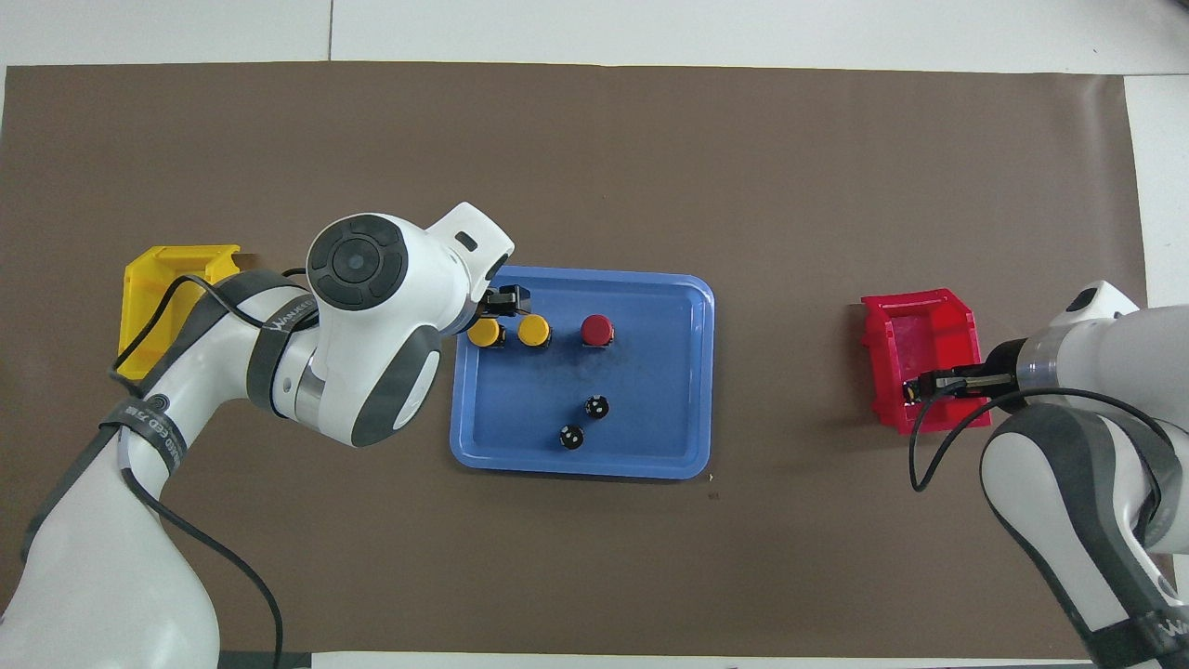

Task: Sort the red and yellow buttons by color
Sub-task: 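Release the red button with the right gripper while the left gripper grasps a yellow button, then carry the yellow button to the yellow bin while the right gripper reaches the tray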

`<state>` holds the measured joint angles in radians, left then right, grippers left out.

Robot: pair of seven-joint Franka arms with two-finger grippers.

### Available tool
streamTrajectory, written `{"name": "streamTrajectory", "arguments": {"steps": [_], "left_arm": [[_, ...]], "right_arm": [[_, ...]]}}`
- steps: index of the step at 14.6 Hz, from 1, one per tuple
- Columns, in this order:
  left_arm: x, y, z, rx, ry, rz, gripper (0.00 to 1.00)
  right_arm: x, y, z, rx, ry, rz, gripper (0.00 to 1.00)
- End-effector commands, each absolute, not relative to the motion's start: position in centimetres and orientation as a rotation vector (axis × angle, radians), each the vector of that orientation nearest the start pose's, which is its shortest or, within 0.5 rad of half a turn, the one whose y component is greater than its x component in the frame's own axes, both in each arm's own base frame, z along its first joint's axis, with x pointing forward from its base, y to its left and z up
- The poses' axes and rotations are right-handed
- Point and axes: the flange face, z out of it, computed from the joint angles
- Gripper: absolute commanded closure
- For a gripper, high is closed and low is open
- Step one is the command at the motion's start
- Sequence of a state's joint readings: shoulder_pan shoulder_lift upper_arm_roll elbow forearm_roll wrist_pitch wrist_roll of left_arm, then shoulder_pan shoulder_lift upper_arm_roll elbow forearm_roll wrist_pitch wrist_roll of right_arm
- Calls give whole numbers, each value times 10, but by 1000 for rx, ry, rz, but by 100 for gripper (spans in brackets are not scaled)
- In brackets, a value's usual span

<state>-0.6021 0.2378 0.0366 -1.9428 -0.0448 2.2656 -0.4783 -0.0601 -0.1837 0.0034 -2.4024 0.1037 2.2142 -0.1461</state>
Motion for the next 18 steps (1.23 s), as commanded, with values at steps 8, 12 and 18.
{"name": "streamTrajectory", "arguments": {"steps": [8, 12, 18], "left_arm": [[507, -327, 365, -3173, 80, 29, 25], [506, -328, 366, -3172, 70, 40, 42], [512, -326, 372, -3196, 39, 38, 98]], "right_arm": [[455, -35, 349, -3057, 23, -69, 76], [454, -35, 349, -3057, 9, -68, 47], [498, -29, 397, -3048, -38, -26, 33]]}}
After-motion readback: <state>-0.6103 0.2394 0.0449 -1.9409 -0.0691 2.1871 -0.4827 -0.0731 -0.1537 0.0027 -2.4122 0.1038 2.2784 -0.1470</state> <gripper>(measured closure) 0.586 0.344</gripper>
